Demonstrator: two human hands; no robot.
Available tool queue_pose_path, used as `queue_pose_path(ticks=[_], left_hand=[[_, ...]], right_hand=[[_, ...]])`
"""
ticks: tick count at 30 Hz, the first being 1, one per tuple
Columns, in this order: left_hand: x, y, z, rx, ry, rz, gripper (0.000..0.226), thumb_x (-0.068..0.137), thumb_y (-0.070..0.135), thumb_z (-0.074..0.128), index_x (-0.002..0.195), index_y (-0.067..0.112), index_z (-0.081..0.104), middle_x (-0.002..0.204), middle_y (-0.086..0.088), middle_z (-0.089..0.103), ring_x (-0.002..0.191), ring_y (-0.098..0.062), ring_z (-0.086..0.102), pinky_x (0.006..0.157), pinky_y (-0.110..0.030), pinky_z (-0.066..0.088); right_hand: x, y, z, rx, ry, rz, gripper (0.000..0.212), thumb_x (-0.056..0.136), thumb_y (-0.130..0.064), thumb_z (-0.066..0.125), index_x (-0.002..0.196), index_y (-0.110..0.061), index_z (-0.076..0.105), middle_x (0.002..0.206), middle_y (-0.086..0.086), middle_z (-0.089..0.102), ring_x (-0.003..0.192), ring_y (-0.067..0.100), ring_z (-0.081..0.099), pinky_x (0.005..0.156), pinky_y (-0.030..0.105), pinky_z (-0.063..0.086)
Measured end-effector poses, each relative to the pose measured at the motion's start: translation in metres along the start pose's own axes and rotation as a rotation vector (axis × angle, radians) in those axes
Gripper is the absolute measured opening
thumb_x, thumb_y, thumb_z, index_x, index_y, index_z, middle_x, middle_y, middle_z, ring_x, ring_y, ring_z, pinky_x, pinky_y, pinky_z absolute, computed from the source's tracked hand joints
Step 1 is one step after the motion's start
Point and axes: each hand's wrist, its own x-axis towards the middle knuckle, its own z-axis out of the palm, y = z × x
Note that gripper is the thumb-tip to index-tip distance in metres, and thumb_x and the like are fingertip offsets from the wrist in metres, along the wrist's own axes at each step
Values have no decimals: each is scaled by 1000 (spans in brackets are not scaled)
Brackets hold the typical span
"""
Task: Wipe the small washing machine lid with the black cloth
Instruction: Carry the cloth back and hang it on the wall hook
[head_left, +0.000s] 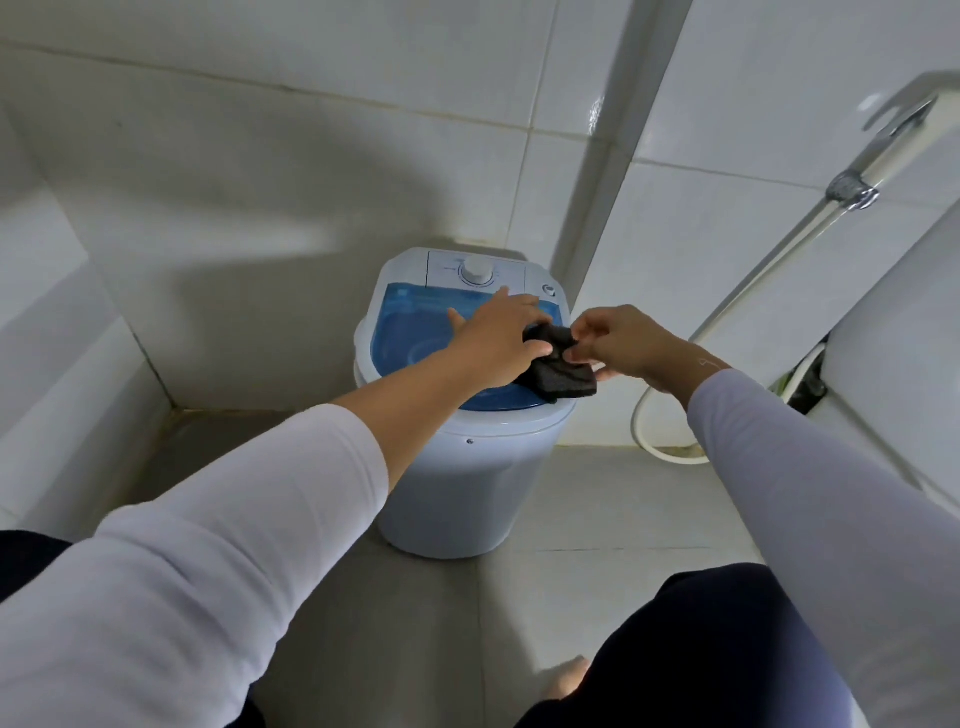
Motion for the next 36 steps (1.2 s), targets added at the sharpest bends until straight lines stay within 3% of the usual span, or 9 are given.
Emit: queue_pose_path(ticks=[2,5,7,13,19,22,26,32,36], left_hand=[[4,-1,-6,-18,41,-15,40,94,35,51,134,31,50,151,6,36,145,-21,20,112,-65,9],[10,-12,-21,-77,131,-48,38,89,43,56,125,29,56,140,3,48,135,-25,38,112,-59,22],[12,-18,-37,-132,173,-64,38,87,45,59,120,26,60,131,1,57,127,-25,48,109,-55,30],[14,-35,-93,-127,334,-121,39,84,46,60,116,23,61,128,2,59,122,-22,50,106,-45,37],[4,-57,-140,-126,363,-120,34,84,44,63,110,23,61,132,7,58,126,-17,48,108,-36,35],[-4,-68,-160,-210,299,-74,17,83,36,67,85,25,56,109,8,65,110,-13,56,88,-26,42],[-12,-85,-183,-306,228,-91,29,80,34,71,71,23,46,65,7,49,63,-10,46,60,-20,35],[-19,-132,-207,-391,101,-205,38,78,28,76,111,20,59,88,5,63,80,-12,60,73,-19,47],[-20,-172,-207,-306,80,-280,24,84,18,70,107,19,66,106,5,65,103,-11,57,92,-23,38]], right_hand=[[0,-10,-4,66,21,-69,19,79,-1,65,74,-18,59,72,1,56,79,21,55,73,31,51],[1,-31,-13,54,66,-164,13,80,-4,65,82,-17,64,71,-1,56,69,13,52,57,12,45],[4,-46,-17,69,77,-208,10,82,-7,65,88,-15,65,74,0,58,70,13,53,58,14,45],[12,-96,-25,100,8,-254,25,83,-16,66,106,-8,63,86,4,63,71,10,57,43,7,44],[31,-136,-13,113,-119,-288,16,81,-5,64,94,-14,65,86,2,64,79,13,59,67,21,49],[41,-159,-2,87,-109,-339,15,81,-2,58,82,-15,64,77,0,60,73,13,54,63,21,44],[62,-182,14,126,-127,-368,19,81,-6,54,74,-21,62,76,1,57,74,16,50,68,28,42],[94,-203,34,254,-162,-388,19,83,-3,50,75,-17,61,76,5,56,69,17,50,60,27,44],[119,-209,47,271,-196,-409,20,83,-1,49,75,-16,60,74,3,56,68,15,50,58,24,44]])
